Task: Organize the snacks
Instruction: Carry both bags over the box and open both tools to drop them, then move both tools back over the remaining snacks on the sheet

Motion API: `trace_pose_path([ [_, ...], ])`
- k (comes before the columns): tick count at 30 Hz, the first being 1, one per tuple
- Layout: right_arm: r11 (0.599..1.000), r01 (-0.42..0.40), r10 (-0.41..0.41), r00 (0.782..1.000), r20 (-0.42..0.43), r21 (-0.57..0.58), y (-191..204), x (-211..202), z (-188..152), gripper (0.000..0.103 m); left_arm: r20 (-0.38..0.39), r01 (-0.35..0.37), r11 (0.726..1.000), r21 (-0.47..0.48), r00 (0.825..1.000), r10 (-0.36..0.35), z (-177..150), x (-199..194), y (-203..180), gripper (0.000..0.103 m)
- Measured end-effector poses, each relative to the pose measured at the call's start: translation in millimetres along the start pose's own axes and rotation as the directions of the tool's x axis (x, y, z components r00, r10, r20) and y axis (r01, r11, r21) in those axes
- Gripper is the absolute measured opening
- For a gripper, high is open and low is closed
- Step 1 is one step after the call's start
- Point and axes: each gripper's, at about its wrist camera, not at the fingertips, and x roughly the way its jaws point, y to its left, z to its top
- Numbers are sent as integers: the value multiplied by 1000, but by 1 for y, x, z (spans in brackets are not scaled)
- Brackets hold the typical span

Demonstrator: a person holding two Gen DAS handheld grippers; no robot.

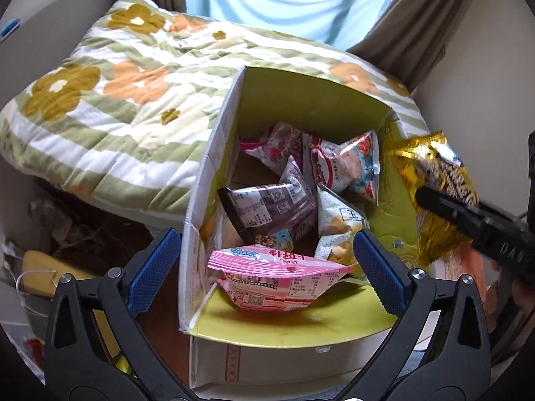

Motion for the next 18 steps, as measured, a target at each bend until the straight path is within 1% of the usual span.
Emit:
trace_pose_path([
  [4, 1000, -10, 10, 1000, -18, -11, 5, 4, -5, 50, 14, -25, 1000, -8, 1000, 25, 4, -2, 4, 103],
  [6, 1000, -20, 20, 1000, -20, -14, 6, 4, -7, 52, 19, -29, 999, -14, 999, 29, 4, -4, 6, 103],
  [7, 1000, -20, 20, 1000, -23, -20, 7, 5, -9, 57, 20, -29, 999, -16, 999, 29, 4, -5, 8, 103],
  [8, 1000, -19, 19, 999, -26, -23, 8, 5, -11, 63, 22, -31, 999, -19, 999, 32, 4, -7, 9, 103],
  [9, 1000, -17, 16, 999, -27, -24, 8, 4, -13, 86, 23, -31, 999, -20, 999, 32, 4, -8, 10, 103],
  [10, 1000, -20, 20, 999, -25, -23, 8, 4, -16, 103, 24, -30, 999, -19, 999, 30, 4, -8, 12, 103],
  [12, 1000, -20, 19, 1000, -24, -23, 6, 3, -23, 103, 24, -34, 999, -19, 999, 35, 3, -9, 13, 103],
  [16, 1000, 3, -4, 998, -59, -24, 3, 8, -32, 103, 17, -32, 999, -23, 999, 32, 1, -8, 15, 103],
  [18, 1000, 10, -10, 999, -52, -16, 3, 5, -34, 103, 12, -27, 999, -22, 1000, 27, 1, -7, 15, 103],
])
